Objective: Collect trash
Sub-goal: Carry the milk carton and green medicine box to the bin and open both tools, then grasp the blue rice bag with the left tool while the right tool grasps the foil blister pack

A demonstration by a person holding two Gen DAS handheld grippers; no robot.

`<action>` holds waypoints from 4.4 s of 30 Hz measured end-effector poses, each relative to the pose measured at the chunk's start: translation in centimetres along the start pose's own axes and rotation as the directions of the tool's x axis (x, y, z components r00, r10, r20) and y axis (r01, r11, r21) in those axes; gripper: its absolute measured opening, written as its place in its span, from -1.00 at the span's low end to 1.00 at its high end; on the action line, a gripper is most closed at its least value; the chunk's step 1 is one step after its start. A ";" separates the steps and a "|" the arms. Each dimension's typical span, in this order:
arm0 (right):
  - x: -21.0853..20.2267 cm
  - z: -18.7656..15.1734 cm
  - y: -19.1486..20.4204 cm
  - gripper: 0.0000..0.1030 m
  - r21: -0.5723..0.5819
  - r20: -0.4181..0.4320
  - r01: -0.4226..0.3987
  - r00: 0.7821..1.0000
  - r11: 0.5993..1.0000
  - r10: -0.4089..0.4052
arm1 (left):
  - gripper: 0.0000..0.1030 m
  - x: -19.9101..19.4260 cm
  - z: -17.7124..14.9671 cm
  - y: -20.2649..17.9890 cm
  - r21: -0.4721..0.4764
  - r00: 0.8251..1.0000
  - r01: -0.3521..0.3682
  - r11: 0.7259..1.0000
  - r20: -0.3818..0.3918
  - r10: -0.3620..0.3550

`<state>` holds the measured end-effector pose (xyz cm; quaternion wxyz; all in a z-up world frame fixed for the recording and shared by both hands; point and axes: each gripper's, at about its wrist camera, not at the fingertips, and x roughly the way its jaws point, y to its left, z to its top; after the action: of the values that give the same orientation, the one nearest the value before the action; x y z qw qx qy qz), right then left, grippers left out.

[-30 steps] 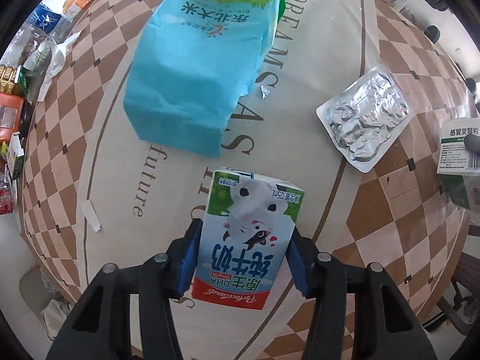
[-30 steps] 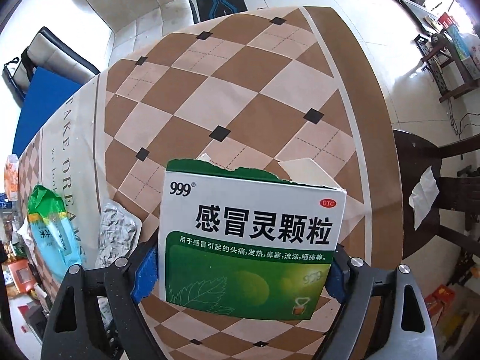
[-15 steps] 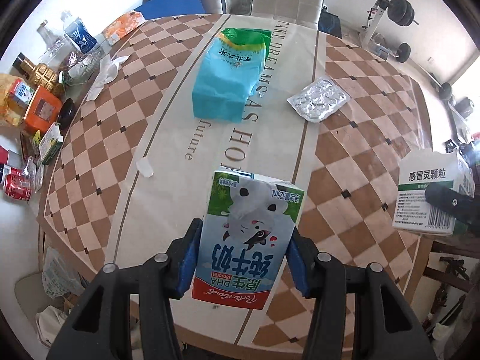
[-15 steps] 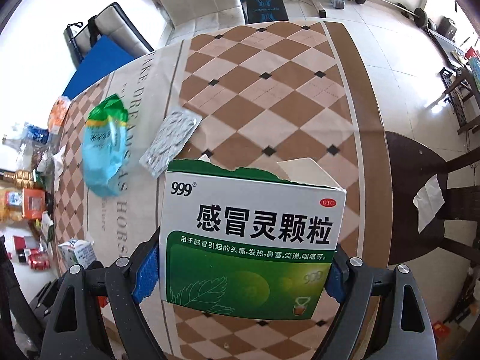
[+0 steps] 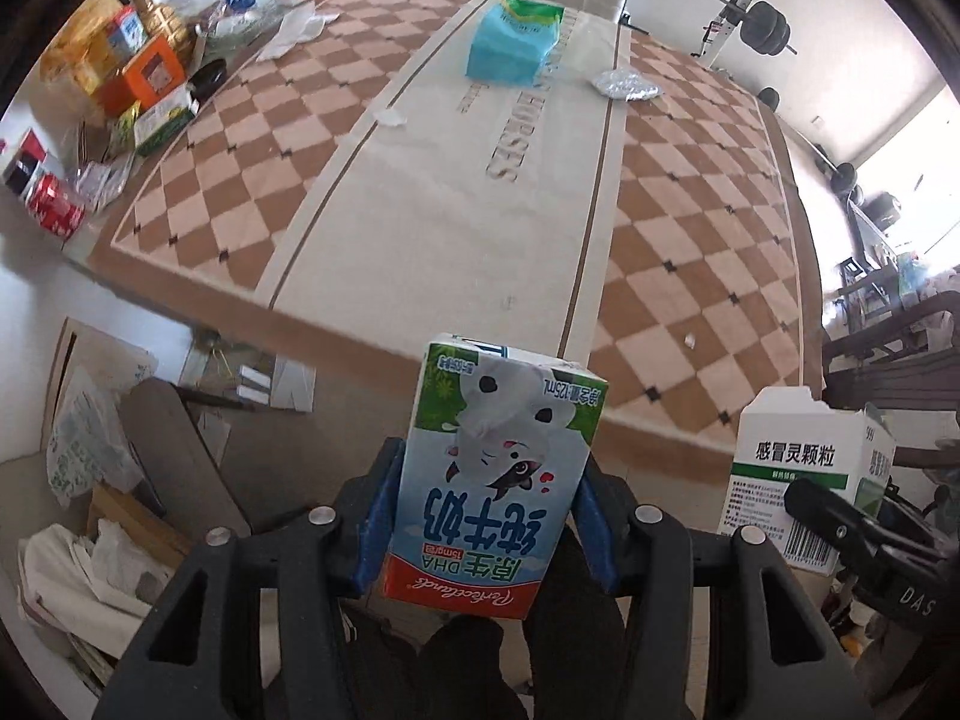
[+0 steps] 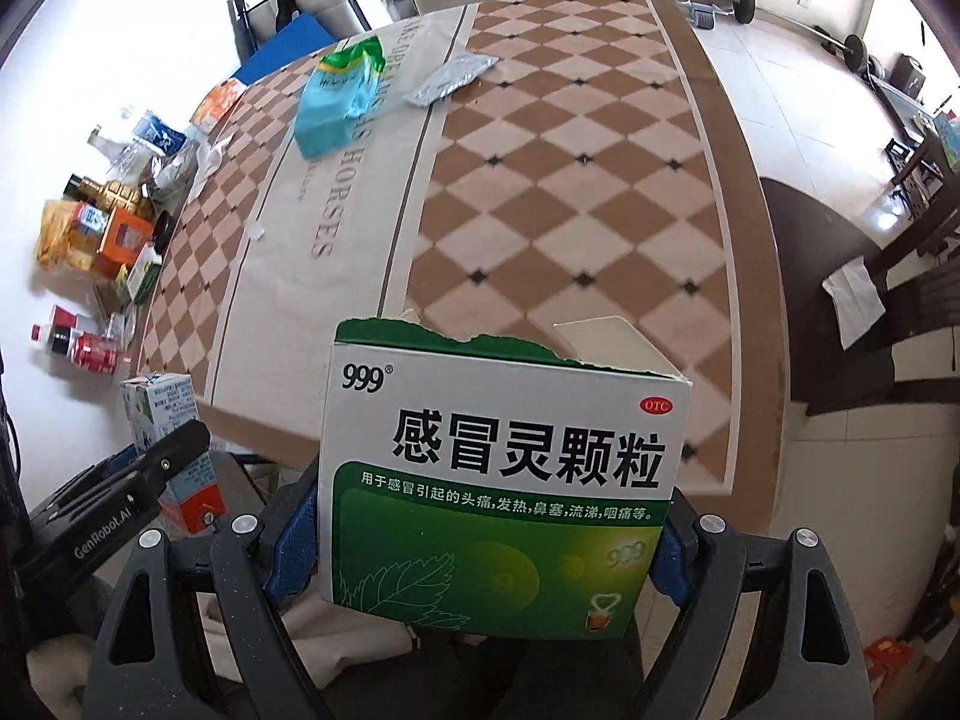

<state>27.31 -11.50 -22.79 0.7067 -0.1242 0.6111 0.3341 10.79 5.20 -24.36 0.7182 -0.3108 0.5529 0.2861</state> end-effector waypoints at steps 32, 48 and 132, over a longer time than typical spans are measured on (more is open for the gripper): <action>48.0 -15.4 -7.7 0.73 -0.031 -0.358 0.038 0.933 0.999 -0.046 | 0.33 42.2 -10.5 9.2 -0.243 0.910 0.068 0.967 -0.382 -0.160; 50.3 -15.2 -5.1 1.00 -0.134 -0.371 0.127 0.913 0.983 -0.168 | 0.79 40.5 -11.9 12.1 -0.166 0.939 -0.101 0.981 -0.341 0.039; 25.9 45.7 7.9 0.63 0.009 -0.126 0.274 0.954 0.962 -0.271 | 1.00 12.6 38.5 -0.5 -0.086 0.974 -0.225 0.971 -0.025 0.223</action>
<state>58.81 29.40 -35.31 0.7084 -0.2183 0.6351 0.2171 37.72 35.03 -29.00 0.6628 -0.2800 0.5766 0.3871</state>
